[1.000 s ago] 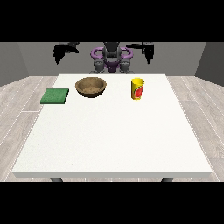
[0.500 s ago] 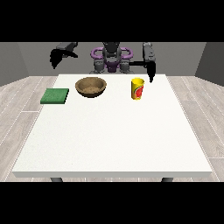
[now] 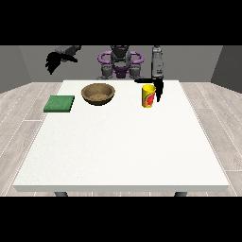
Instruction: Pick the cup and pour the ball into the bowl, then pick the bowl and place it on the pad
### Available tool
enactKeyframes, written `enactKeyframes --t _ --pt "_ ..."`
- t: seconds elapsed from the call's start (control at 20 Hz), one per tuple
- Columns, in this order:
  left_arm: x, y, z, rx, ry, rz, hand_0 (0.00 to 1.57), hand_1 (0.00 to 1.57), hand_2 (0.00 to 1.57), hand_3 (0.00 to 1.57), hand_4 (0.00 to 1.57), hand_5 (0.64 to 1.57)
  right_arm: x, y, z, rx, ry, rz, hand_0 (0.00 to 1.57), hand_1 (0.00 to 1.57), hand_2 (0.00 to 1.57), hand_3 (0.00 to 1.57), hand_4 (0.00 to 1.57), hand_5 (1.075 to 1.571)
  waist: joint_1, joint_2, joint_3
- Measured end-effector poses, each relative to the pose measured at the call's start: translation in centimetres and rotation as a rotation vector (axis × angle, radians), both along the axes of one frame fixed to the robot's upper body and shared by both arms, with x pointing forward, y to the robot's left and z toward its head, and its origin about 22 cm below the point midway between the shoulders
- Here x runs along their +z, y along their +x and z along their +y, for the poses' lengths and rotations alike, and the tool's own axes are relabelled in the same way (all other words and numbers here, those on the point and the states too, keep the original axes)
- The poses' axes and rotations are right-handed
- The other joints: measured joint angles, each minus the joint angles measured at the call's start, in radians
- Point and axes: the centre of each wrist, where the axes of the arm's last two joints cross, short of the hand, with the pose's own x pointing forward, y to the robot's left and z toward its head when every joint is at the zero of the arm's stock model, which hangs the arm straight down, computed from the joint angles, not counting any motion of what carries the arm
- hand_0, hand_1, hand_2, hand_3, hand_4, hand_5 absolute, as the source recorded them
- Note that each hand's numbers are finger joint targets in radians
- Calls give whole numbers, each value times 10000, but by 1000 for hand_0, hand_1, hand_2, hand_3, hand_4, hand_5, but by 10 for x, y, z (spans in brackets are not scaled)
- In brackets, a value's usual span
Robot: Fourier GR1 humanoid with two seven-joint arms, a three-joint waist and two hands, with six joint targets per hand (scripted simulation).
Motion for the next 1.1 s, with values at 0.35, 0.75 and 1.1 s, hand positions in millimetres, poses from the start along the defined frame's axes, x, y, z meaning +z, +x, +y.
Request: enactKeyframes --t 0.35,0.75,1.1 --pt "-21 1 15 1323 1237 -123 1299 1299 1571 1571 1112 1556 15 -1 -22 190 -39 -272 0 0 0 115 0 1571 -574 329 3" --pt "-25 4 -2 2147 4161 251 1283 1283 1571 1571 1189 1542 19 1 -41 125 67 724 0 0 0 234 162 1569 -575 -878 22" --pt "3 28 -84 1673 7083 258 1333 1333 1571 1571 1148 1552 -11 2 -52 -16 379 2173 0 0 0 233 322 1568 -363 -2418 56"
